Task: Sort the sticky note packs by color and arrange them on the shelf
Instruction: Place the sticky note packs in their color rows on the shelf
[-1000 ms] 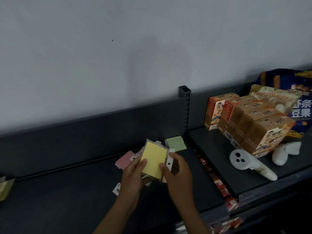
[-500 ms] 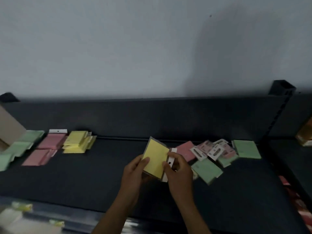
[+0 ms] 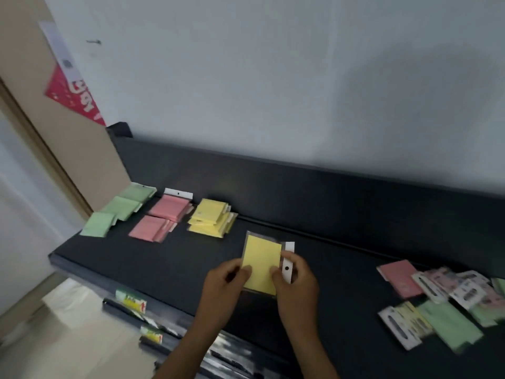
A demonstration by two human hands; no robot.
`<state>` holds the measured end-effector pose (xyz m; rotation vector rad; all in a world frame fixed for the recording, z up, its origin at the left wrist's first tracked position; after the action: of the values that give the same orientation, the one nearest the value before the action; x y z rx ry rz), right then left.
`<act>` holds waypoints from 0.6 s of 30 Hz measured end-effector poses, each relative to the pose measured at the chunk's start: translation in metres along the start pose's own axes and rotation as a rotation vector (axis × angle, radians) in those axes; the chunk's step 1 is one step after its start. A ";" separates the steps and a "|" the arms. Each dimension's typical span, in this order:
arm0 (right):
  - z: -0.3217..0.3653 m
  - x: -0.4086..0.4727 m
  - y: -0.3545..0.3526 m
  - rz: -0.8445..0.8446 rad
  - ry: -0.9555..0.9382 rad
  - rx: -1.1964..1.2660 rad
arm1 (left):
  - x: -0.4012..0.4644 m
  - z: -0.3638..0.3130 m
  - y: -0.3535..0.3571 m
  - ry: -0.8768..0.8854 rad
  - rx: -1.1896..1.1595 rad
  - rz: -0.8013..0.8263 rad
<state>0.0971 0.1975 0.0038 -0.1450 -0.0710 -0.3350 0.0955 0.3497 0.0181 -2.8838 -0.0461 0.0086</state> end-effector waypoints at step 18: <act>0.038 -0.066 0.266 0.122 -0.048 0.047 | -0.023 0.079 -0.270 -0.041 0.051 -0.311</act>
<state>0.1215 0.4731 0.0005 -0.1103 -0.1166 -0.2077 0.0633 0.6297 0.0103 -2.7930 -0.4925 0.0107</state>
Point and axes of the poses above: each hand's wrist, its own x-axis towards the middle knuckle, its own y-axis out of the palm, z = x × y, the point moved 2 cm from there along x, towards the middle knuckle, and after that the axes turned 2 degrees about -y, right-handed, at the moved point
